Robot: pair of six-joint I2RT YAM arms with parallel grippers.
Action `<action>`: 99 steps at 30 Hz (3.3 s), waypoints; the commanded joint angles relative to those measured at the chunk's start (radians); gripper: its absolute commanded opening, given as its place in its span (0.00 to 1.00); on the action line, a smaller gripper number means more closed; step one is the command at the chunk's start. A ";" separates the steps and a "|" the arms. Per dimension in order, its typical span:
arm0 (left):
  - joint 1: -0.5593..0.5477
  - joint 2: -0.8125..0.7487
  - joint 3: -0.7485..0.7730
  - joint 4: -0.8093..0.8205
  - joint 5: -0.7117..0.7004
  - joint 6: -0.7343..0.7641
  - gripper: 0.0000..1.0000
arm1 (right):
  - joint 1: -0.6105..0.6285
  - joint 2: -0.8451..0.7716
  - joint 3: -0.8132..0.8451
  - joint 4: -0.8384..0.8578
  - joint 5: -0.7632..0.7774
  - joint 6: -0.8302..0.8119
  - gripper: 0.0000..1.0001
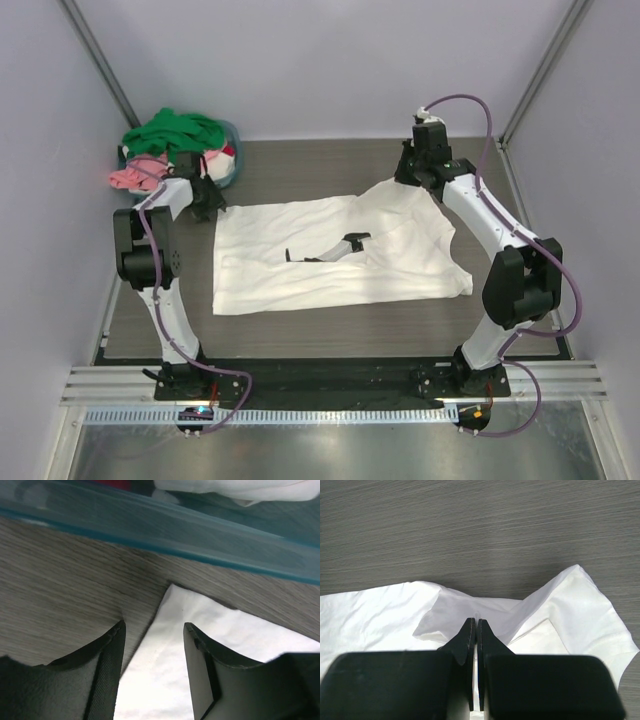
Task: Fold and stack the t-shirts
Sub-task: Fold the tshirt
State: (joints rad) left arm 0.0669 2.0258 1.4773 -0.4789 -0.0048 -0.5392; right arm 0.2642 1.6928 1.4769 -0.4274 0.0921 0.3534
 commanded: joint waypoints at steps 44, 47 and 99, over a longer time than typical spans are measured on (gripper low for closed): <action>-0.052 -0.274 -0.135 -0.035 0.000 0.045 0.00 | -0.013 -0.347 -0.308 -0.062 0.170 0.065 0.01; -0.052 -0.318 -0.178 -0.021 0.029 0.044 0.00 | -0.014 -0.424 -0.358 -0.091 0.201 0.087 0.01; -0.383 -0.187 -0.104 -0.182 -0.149 0.007 0.38 | -0.077 -0.682 -0.799 0.001 -0.127 0.420 0.79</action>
State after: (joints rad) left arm -0.3248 1.8114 1.3346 -0.5690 -0.1341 -0.5709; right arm 0.1837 1.0447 0.6895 -0.4679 -0.0147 0.7925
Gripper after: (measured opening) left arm 0.387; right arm 0.792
